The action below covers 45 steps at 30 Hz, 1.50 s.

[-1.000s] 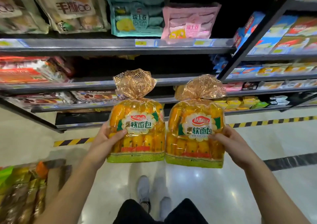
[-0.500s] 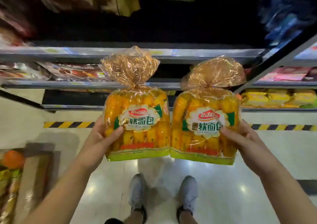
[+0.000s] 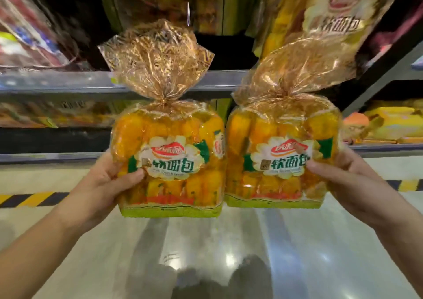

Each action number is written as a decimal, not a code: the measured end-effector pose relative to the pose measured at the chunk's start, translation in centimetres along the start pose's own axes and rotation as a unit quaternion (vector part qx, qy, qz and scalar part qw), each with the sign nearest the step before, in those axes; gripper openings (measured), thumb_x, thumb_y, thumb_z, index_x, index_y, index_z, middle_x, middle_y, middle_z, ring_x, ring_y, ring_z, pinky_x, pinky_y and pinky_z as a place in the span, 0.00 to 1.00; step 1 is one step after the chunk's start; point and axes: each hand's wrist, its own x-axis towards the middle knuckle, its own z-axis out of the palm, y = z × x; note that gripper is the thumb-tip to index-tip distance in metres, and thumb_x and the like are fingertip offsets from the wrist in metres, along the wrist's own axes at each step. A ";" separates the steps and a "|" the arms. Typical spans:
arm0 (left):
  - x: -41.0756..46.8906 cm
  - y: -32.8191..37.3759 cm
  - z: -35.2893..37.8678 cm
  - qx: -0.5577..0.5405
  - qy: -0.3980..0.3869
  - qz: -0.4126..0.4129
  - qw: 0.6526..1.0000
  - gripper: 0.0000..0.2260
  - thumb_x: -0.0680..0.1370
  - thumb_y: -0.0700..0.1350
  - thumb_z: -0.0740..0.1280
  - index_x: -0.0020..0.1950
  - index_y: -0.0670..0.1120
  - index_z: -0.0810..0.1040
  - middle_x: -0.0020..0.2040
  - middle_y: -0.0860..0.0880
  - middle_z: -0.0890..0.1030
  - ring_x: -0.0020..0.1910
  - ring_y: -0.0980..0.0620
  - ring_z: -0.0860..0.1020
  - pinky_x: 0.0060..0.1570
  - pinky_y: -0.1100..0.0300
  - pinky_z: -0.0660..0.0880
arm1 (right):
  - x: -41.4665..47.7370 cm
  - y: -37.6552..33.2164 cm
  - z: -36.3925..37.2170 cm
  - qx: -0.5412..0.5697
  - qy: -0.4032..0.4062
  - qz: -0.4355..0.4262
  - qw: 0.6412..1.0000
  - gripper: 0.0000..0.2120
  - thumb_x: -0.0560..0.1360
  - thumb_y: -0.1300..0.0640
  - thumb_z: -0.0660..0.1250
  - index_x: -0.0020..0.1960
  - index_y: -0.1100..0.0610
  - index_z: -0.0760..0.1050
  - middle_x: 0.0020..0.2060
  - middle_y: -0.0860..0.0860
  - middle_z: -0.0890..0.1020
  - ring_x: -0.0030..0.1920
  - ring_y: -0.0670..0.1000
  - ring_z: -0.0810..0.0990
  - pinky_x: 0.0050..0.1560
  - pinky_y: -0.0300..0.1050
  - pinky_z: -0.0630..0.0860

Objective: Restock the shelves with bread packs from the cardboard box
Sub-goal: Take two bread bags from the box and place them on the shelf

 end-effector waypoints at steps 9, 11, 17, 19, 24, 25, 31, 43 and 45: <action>6.8 -4.4 0.0 -0.028 0.027 0.087 0.995 0.28 0.74 0.45 0.72 0.75 0.51 0.75 0.67 0.46 0.84 0.64 0.46 0.84 0.58 0.49 0.82 | 5.2 6.4 -0.9 -0.005 0.059 -0.104 0.993 0.24 0.75 0.63 0.70 0.71 0.57 0.73 0.65 0.57 0.82 0.66 0.59 0.81 0.66 0.60 0.77; 6.9 -4.2 0.3 -0.038 0.035 0.091 0.995 0.27 0.75 0.40 0.67 0.75 0.52 0.75 0.66 0.47 0.85 0.63 0.47 0.84 0.56 0.50 0.83 | 5.4 6.5 -0.2 -0.006 0.111 -0.124 0.986 0.24 0.73 0.62 0.72 0.68 0.53 0.75 0.61 0.52 0.85 0.63 0.53 0.83 0.60 0.50 0.81; 6.6 -4.5 0.9 -0.045 0.042 0.074 0.995 0.26 0.75 0.38 0.66 0.73 0.52 0.76 0.65 0.46 0.85 0.61 0.45 0.85 0.53 0.50 0.85 | 7.1 6.3 0.7 -0.038 0.162 -0.149 0.975 0.18 0.73 0.60 0.75 0.54 0.42 0.74 0.55 0.47 0.85 0.59 0.48 0.84 0.49 0.39 0.82; 7.0 -4.9 0.9 -0.039 0.044 0.068 0.996 0.27 0.74 0.38 0.66 0.73 0.52 0.76 0.64 0.45 0.85 0.61 0.44 0.85 0.53 0.49 0.85 | 8.2 6.5 0.8 -0.068 0.180 -0.156 0.969 0.19 0.74 0.62 0.75 0.50 0.39 0.73 0.53 0.48 0.84 0.57 0.46 0.84 0.49 0.38 0.82; 8.1 -5.3 1.4 -0.026 0.033 0.058 0.997 0.27 0.74 0.38 0.68 0.72 0.53 0.76 0.63 0.46 0.86 0.61 0.43 0.85 0.53 0.47 0.84 | 10.4 6.9 0.6 -0.114 0.227 -0.160 0.954 0.24 0.76 0.66 0.74 0.65 0.47 0.71 0.55 0.42 0.81 0.49 0.31 0.80 0.44 0.24 0.75; 8.3 -5.4 1.6 -0.030 0.033 0.057 0.997 0.27 0.73 0.38 0.68 0.72 0.53 0.77 0.63 0.46 0.86 0.60 0.43 0.86 0.52 0.47 0.84 | 10.9 7.0 0.5 -0.128 0.233 -0.160 0.950 0.25 0.75 0.67 0.74 0.64 0.46 0.71 0.55 0.40 0.80 0.49 0.28 0.79 0.44 0.23 0.74; 8.9 -6.4 2.0 -0.050 0.020 0.060 0.997 0.26 0.71 0.38 0.68 0.69 0.53 0.78 0.60 0.45 0.87 0.54 0.45 0.88 0.43 0.52 0.86 | 14.8 8.1 -0.4 -0.252 0.259 -0.171 0.917 0.25 0.75 0.63 0.73 0.64 0.40 0.73 0.62 0.42 0.78 0.62 0.44 0.77 0.59 0.43 0.76; 8.3 -6.9 1.6 -0.064 0.018 0.059 0.996 0.20 0.71 0.38 0.68 0.56 0.57 0.87 0.58 0.44 0.88 0.52 0.43 0.88 0.41 0.50 0.86 | 20.5 8.7 -1.3 -0.236 0.296 -0.048 0.924 0.11 0.79 0.64 0.70 0.53 0.53 0.70 0.47 0.49 0.75 0.51 0.53 0.75 0.51 0.47 0.76; 8.1 -6.6 1.5 -0.065 0.007 0.055 0.996 0.20 0.66 0.45 0.80 0.57 0.57 0.87 0.59 0.43 0.87 0.53 0.42 0.88 0.41 0.49 0.86 | 21.6 8.4 -1.5 -0.216 0.293 -0.027 0.931 0.18 0.79 0.61 0.71 0.65 0.57 0.70 0.56 0.52 0.78 0.58 0.56 0.78 0.63 0.55 0.77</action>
